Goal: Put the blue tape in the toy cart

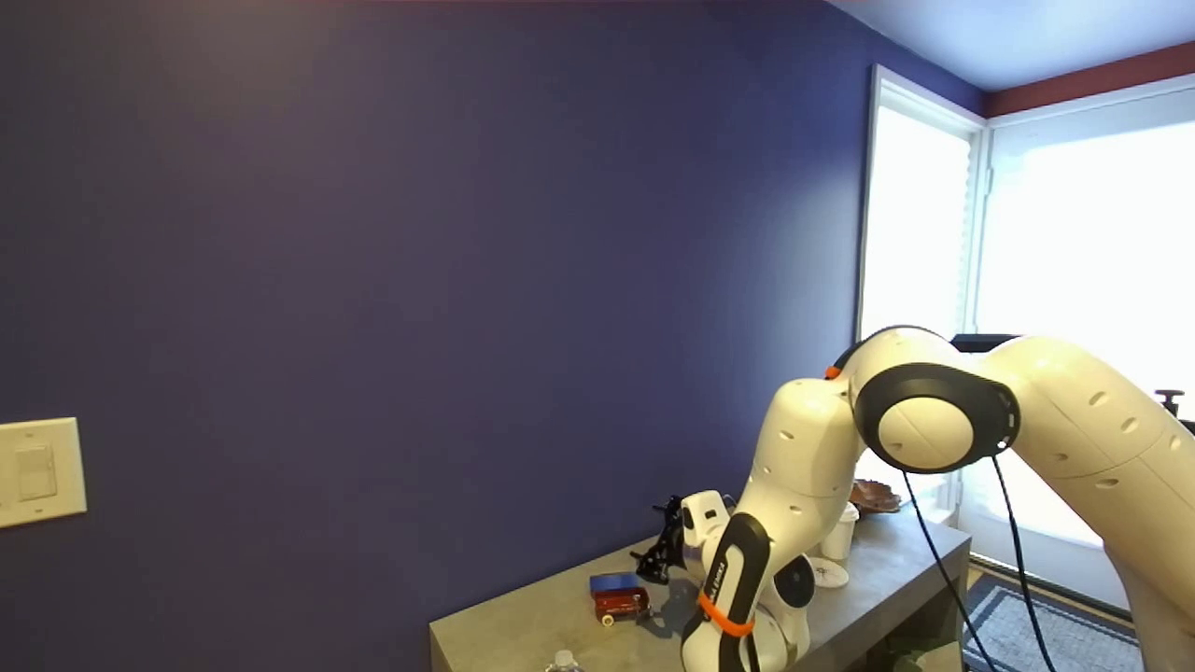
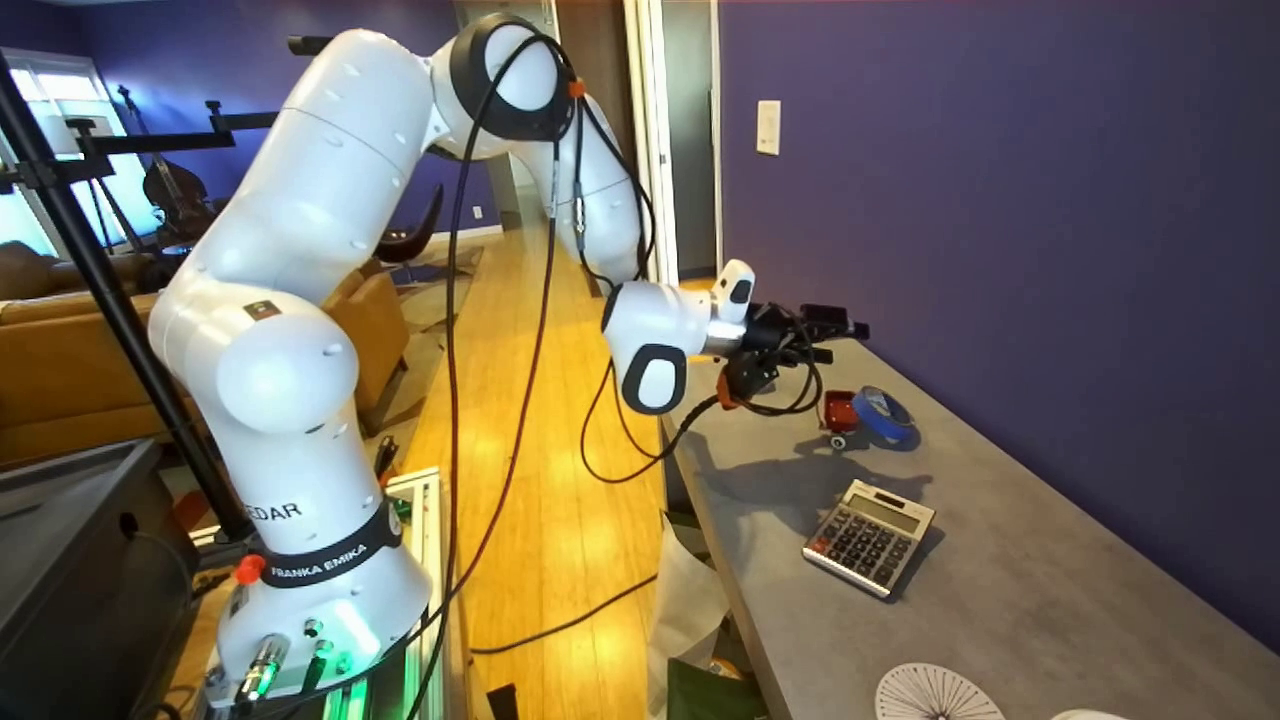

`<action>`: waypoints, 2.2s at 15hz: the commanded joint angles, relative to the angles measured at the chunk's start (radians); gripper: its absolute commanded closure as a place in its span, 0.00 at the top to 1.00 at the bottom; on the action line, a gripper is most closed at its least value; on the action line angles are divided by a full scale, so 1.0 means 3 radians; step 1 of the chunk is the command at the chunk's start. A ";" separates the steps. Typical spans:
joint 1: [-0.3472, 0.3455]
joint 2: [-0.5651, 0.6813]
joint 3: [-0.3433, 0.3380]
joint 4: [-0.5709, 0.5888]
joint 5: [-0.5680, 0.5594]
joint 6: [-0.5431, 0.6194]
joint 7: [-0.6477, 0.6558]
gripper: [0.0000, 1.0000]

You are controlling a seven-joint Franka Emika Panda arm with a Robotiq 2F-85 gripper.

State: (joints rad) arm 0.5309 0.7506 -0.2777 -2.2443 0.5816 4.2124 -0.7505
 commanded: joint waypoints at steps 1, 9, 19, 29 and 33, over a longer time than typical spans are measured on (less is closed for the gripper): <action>-0.0124 -0.0418 0.0206 -0.0344 -0.0019 -0.0075 -0.0352 1.00; -0.0170 -0.1160 0.0447 -0.0769 0.0444 -0.0288 -0.1153 1.00; 0.0094 -0.1944 0.0439 -0.0687 0.2141 -0.1406 -0.2955 1.00; 0.0078 -0.1969 0.0462 -0.0619 0.2912 -0.1656 -0.3897 1.00; 0.0078 -0.1969 0.0462 -0.0619 0.2913 -0.1656 -0.3902 1.00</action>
State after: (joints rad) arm 0.5544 0.1599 -0.1390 -2.4301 1.4555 3.7155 -1.9212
